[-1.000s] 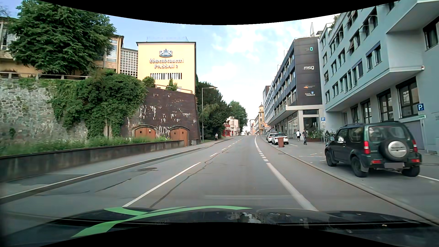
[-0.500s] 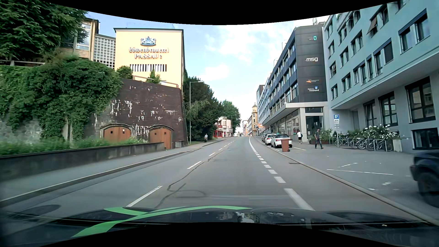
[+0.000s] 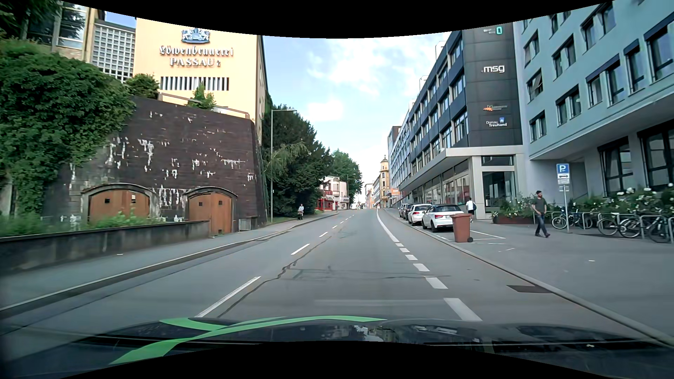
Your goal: Follow the waypoints while adhering to traffic rules and regulations
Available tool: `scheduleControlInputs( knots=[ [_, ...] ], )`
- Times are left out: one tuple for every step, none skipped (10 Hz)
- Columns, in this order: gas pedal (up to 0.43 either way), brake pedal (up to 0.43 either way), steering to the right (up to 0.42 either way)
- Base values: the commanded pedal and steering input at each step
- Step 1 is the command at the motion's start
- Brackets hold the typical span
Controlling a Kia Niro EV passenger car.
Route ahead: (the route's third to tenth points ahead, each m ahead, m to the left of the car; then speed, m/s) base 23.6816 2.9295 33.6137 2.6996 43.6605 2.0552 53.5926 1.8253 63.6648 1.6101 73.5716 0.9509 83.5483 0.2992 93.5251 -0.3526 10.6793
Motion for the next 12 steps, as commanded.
scheduleControlInputs(
  knots=[
    [0.220,0.000,0.019],
    [0.209,0.000,0.017],
    [0.209,0.000,0.012],
    [0.209,0.000,0.009],
    [0.209,0.000,0.008],
    [0.197,0.000,0.006],
    [0.189,0.000,0.006],
    [0.138,0.000,0.006],
    [0.110,0.000,0.006],
    [0.110,0.000,0.006],
    [0.087,0.000,0.006],
    [0.098,0.000,0.006]
  ],
)
